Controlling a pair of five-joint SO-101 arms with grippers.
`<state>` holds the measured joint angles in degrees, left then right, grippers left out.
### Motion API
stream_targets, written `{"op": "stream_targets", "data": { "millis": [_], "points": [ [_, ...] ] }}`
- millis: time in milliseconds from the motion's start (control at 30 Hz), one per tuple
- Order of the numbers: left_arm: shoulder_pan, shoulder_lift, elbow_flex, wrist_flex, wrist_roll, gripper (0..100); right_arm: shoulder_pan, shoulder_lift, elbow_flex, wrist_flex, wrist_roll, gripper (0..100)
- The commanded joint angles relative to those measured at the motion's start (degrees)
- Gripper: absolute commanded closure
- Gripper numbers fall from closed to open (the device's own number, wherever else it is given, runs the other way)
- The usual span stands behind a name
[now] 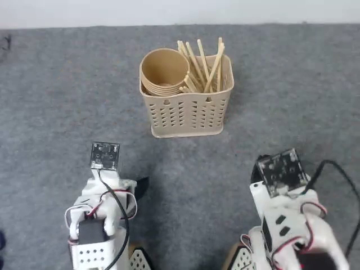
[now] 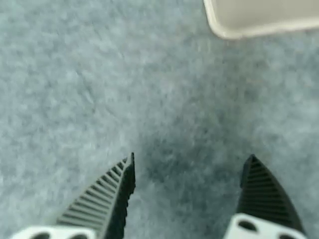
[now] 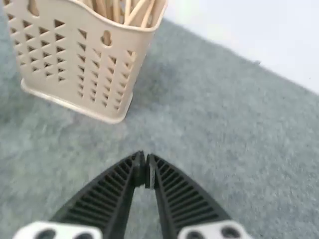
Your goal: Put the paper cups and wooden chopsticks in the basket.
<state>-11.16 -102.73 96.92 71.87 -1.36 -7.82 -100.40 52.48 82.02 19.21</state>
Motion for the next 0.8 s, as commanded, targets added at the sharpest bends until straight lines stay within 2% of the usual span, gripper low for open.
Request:
{"op": "stream_targets", "data": {
  "millis": [0,133,333,433,667,767],
  "points": [
    [-0.9,-0.5,-2.0,0.6,0.1,68,3.5,-3.1,3.7,-4.6,0.6,98.3],
    [-1.0,-0.5,-2.0,0.5,0.1,68,9.9,3.3,7.6,-11.7,-0.6,97.0],
    [-1.0,-0.5,-1.5,0.5,0.1,68,16.8,2.4,27.9,-29.0,-15.2,97.4],
    [-0.9,-0.5,-1.5,0.4,0.1,68,18.1,-2.6,33.5,-27.3,-18.1,97.2],
    [-0.9,-0.5,-1.5,0.4,0.4,68,17.8,-3.6,39.1,-18.9,-18.3,97.6],
    [-1.1,-0.5,-1.5,0.5,5.7,68,17.9,-3.6,41.8,-16.9,-18.1,97.6]
  ]
}}
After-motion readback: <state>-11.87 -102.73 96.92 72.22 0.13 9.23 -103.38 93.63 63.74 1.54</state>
